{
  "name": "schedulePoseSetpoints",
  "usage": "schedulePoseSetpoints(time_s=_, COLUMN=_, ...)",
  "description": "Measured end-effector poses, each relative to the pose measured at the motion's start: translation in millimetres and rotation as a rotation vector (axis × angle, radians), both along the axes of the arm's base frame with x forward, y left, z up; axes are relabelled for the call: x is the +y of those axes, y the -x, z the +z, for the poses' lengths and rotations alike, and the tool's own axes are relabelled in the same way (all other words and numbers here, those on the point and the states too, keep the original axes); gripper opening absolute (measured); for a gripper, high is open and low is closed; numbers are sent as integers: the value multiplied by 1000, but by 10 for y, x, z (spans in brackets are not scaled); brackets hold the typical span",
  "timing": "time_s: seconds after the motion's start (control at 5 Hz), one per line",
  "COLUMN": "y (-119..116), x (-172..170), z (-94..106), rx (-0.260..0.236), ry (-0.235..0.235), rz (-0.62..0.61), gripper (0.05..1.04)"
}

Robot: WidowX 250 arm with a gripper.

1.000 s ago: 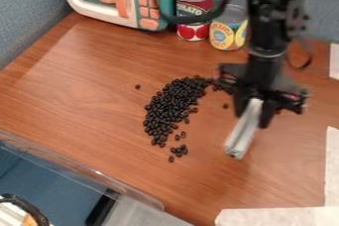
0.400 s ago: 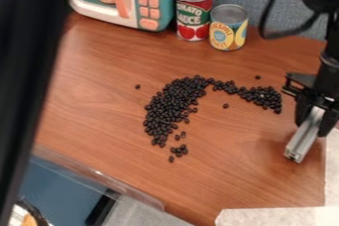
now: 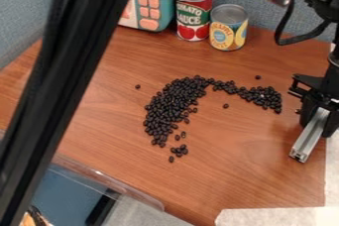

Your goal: Sweep into pile

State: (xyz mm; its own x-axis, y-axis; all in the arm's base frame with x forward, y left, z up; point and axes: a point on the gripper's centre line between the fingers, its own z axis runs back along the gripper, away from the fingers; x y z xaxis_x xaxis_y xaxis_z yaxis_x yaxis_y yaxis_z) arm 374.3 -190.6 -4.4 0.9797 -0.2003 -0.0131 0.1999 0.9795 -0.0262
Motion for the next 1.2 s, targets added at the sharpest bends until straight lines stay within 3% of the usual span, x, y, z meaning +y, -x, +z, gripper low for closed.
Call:
schedulePoseSetpoints(time_s=0.6, y=-126, x=215, z=-12, rx=-12, ry=-27, rz=60, gripper=381)
schedulePoseSetpoints(time_s=1.2, y=-373, x=675, z=6, rx=-54, ry=-24, rz=237, gripper=381)
